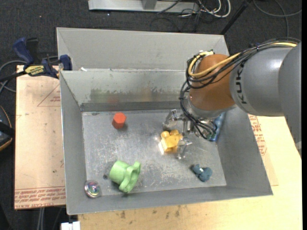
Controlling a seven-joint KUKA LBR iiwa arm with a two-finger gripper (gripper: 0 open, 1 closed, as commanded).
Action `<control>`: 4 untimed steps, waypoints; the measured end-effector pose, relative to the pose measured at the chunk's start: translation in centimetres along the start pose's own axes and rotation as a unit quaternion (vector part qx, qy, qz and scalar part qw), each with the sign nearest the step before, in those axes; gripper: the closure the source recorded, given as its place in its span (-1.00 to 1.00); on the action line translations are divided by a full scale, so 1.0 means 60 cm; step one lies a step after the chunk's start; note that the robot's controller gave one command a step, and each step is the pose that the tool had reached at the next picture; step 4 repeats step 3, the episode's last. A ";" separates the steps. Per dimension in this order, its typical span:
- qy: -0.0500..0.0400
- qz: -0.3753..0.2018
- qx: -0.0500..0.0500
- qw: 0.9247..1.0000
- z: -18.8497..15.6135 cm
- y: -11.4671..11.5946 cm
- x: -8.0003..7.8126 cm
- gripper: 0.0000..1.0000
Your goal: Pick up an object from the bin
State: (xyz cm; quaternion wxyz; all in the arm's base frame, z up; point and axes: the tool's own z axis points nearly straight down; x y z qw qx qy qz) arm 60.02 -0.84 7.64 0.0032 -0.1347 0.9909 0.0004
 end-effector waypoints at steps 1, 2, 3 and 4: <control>-0.001 0.004 0.002 1.000 -0.001 0.005 0.001 -1.00; -0.004 0.005 0.002 1.000 -0.004 0.006 -0.001 1.00; -0.001 0.005 0.001 1.000 -0.074 0.006 -0.006 1.00; -0.001 0.005 0.001 1.000 -0.074 0.006 -0.006 1.00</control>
Offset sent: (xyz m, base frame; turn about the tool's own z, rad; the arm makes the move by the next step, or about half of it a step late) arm -0.0062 0.0041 -0.0064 0.0084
